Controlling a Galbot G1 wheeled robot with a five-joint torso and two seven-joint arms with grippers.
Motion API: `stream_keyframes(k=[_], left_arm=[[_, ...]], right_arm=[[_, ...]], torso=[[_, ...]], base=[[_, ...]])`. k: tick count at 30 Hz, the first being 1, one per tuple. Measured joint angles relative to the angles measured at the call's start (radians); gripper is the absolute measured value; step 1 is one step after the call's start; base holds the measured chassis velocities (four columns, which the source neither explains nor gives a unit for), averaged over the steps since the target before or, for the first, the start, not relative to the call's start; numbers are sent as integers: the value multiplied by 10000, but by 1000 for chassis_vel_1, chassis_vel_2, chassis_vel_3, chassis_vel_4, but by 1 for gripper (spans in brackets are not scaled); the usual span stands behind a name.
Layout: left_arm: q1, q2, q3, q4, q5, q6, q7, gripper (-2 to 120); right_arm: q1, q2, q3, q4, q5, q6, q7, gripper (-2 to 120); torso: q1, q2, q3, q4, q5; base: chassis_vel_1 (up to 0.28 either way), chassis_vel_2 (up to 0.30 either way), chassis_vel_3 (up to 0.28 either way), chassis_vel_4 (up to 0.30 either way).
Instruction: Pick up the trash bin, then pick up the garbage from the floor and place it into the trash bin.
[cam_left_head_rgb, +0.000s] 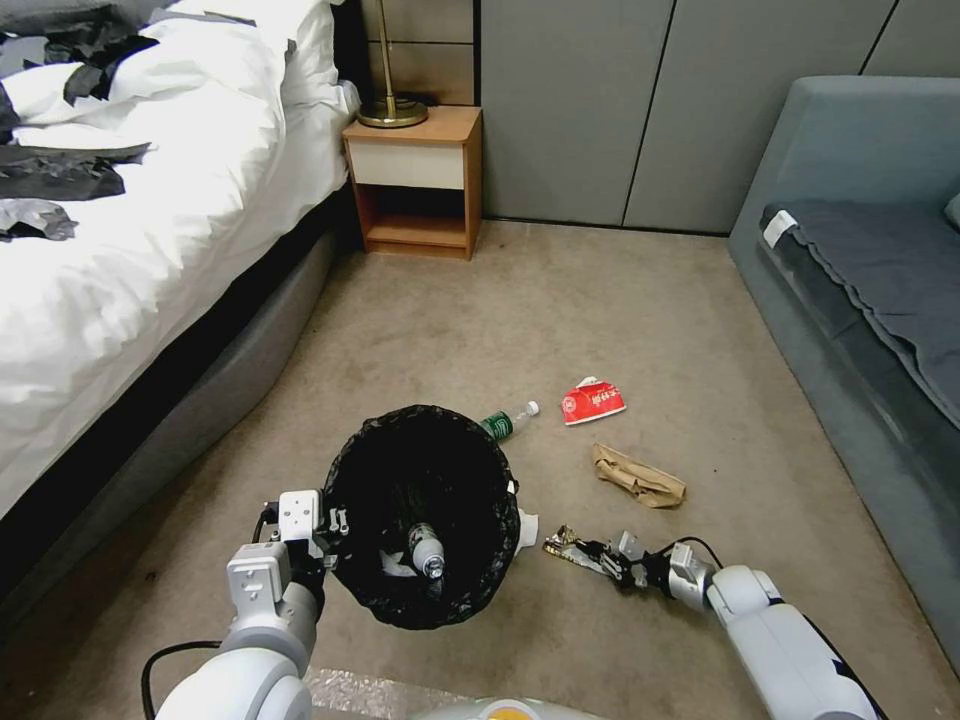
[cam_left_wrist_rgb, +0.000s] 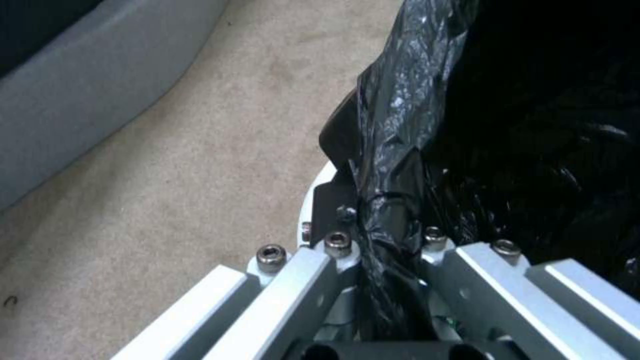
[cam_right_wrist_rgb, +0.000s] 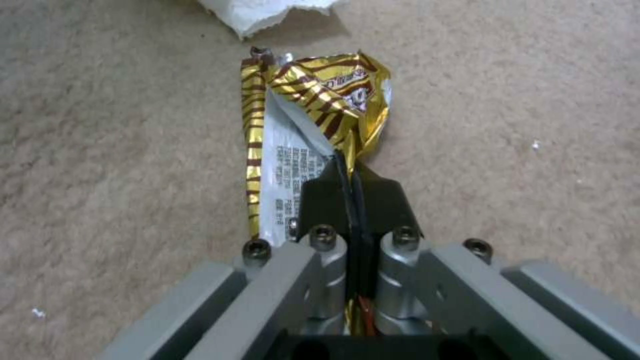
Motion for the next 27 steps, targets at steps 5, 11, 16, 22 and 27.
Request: stream_keyframes(k=[5,11,16,22,27], left_arm=[[-99,32,35,28,-19,-1,1,0],[-193,138,123,120,-132,-1,2,0],[-225,250,132,161,-211,2,0,0],[-283,332,196,195,-279,21,-5,0],[-282,291,272,195,-265,25,-6,0]], right_arm=[[-449,-223,-279,1144,1337,-26,397,0],[-1907,-885,-587,5656,3676,-503,1316,0],[-2688,-1159,-544,8437,4858,-904,1661,0],[-3148,-1641,-1441,12706,6480,-1908,2766,0],[-2837,-1949,-2966,13289,6260,-2166,3710,0]], torso=[[1,0,0,-2,0],[1,0,0,4,-5],[0,0,0,-1,-2],[0,0,-1,0,-6],[0,0,-1,0,-4]], base=[[0,0,0,0],[0,0,0,0],[0,0,0,0],[0,0,0,0],[0,0,0,0]])
